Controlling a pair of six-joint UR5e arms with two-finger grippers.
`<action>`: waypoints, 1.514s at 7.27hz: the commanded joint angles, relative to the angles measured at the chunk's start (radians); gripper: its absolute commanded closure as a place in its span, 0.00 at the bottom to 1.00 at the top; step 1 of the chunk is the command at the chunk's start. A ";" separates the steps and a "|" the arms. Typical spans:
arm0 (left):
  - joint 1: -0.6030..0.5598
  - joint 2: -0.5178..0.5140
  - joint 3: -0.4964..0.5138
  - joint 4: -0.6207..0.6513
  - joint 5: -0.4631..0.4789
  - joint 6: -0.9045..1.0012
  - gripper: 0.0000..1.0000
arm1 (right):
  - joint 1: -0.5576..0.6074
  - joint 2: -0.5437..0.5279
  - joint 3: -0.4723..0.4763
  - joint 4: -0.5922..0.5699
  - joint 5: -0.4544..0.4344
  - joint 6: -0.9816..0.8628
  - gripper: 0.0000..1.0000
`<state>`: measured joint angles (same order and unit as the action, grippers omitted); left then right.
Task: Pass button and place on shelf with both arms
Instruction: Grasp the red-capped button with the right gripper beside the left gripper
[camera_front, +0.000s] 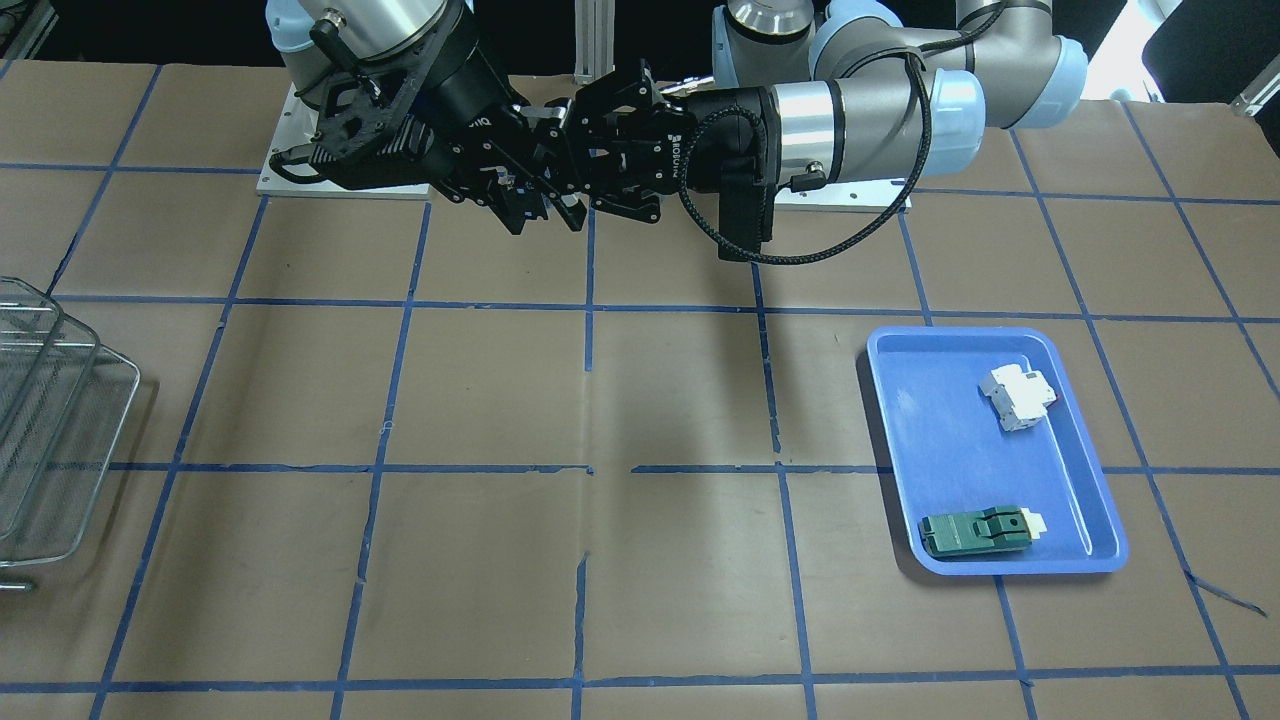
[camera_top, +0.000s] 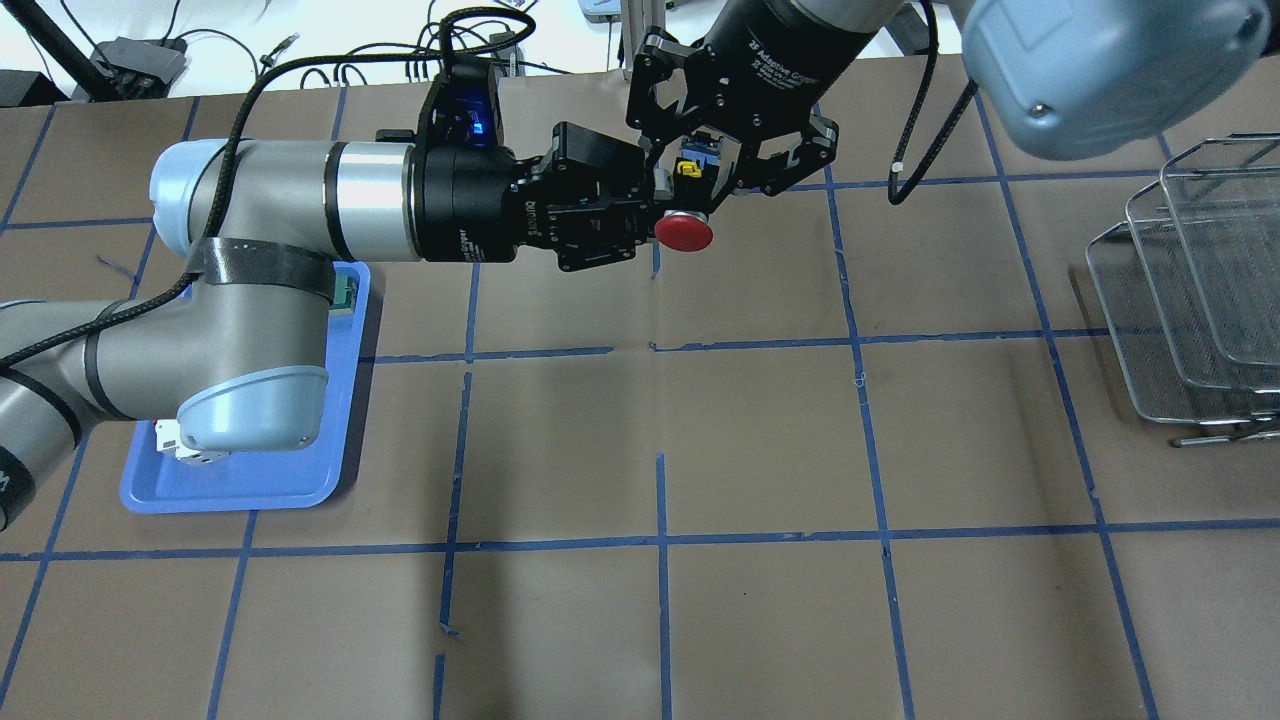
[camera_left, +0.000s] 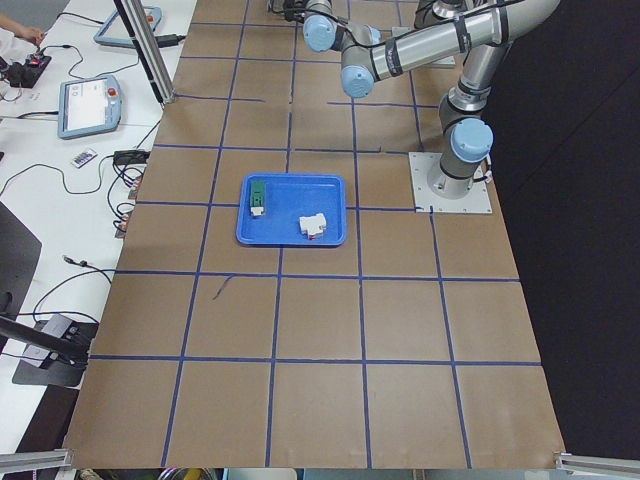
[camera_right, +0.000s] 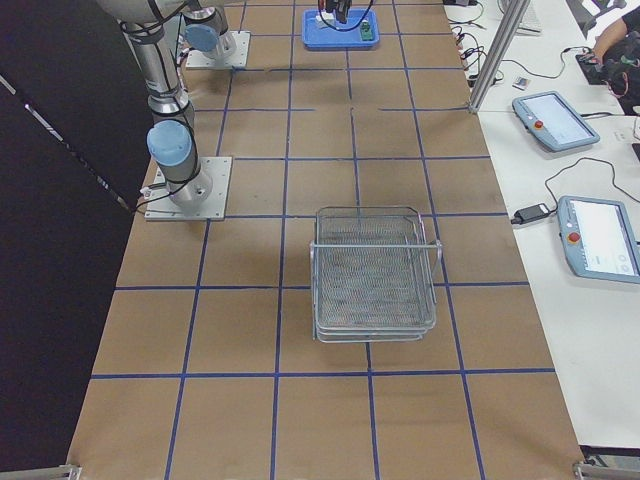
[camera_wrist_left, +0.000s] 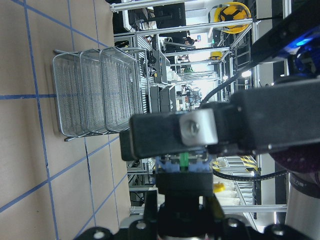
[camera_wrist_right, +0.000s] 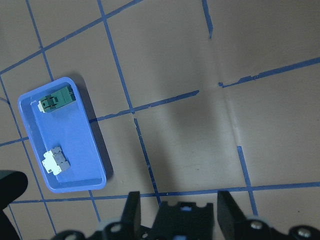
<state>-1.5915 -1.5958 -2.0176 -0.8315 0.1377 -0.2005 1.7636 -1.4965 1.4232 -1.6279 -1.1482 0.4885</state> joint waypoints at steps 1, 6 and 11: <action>0.002 0.002 0.000 0.000 -0.001 0.001 1.00 | 0.002 -0.002 -0.001 0.000 -0.001 -0.005 0.40; 0.005 0.002 0.000 0.000 -0.003 -0.005 0.66 | -0.001 -0.002 -0.003 0.000 -0.004 -0.013 0.82; 0.016 -0.001 0.002 -0.001 -0.004 -0.011 0.00 | -0.007 -0.002 -0.004 0.000 -0.002 -0.021 0.85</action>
<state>-1.5820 -1.5980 -2.0169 -0.8328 0.1335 -0.2087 1.7609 -1.4987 1.4202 -1.6276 -1.1506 0.4683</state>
